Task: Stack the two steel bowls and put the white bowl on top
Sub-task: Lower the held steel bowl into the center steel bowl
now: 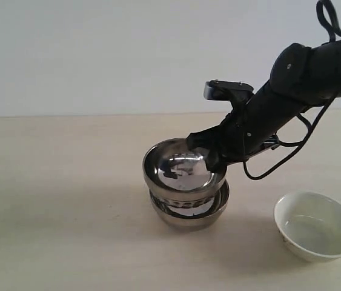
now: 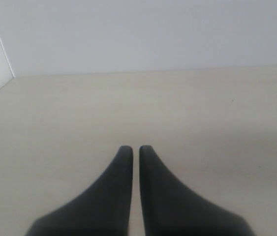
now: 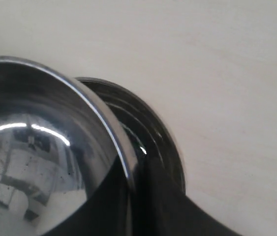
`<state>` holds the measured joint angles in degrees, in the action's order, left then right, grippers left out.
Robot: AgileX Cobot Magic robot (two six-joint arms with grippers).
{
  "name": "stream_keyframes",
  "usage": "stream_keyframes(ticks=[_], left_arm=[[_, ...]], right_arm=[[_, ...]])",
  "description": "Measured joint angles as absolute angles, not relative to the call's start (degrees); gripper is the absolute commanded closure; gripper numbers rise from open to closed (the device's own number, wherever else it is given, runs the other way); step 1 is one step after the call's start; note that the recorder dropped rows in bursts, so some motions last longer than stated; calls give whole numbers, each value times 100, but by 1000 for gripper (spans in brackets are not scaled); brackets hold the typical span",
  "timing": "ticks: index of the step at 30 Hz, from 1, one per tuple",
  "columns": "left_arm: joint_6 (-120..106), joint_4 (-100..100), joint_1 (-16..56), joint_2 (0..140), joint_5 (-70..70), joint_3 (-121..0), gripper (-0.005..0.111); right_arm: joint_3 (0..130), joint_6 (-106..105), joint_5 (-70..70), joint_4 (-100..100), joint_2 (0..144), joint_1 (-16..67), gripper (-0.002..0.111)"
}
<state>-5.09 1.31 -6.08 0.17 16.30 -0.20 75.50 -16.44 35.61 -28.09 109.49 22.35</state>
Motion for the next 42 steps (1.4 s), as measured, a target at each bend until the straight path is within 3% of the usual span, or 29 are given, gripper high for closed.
stream_keyframes(ticks=[42], left_arm=[[-509,131,-608,17,1630,-20,103]], right_arm=[[7540,-1061,3324,-2087,11164,2345,108]])
